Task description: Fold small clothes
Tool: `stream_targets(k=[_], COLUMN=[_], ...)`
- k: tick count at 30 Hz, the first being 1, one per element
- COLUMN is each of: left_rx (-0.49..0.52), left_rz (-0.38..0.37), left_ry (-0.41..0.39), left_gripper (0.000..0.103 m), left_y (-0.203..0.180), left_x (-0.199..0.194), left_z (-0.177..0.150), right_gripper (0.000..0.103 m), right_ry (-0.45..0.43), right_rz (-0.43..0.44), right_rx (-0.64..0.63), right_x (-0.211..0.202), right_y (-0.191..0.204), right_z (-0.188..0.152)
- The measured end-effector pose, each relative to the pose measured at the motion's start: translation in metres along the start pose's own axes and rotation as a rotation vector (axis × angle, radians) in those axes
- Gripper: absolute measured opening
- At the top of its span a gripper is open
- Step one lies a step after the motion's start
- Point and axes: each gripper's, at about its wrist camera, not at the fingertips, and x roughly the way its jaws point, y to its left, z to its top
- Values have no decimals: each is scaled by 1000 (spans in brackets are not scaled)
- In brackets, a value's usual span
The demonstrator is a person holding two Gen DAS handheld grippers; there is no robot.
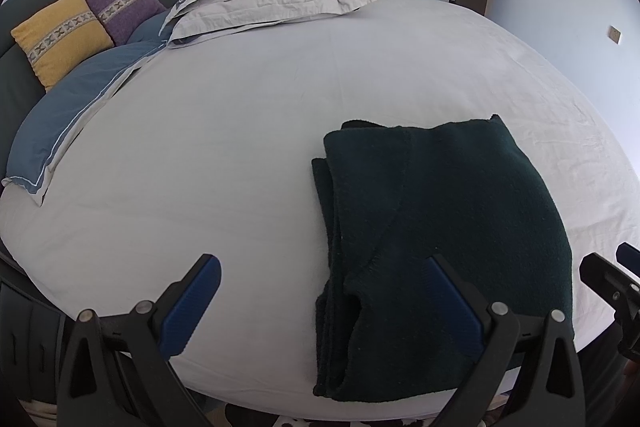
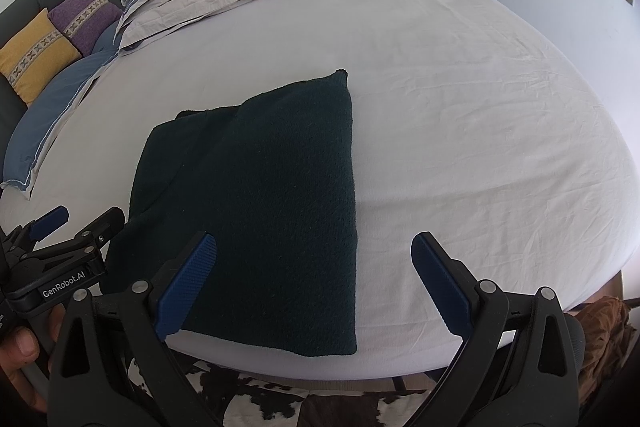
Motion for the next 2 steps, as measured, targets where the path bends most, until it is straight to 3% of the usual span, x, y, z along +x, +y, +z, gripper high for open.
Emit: stream_targets(k=[2], left_rx=[3], left_rz=[-5], left_ry=[0], left_gripper=[103], left_y=[-1], left_x=[0], left_z=[0], right_gripper=[100], right_ry=[1], right_rz=[0], right_rx=[1], right_x=[0], right_y=[0], right_z=[0])
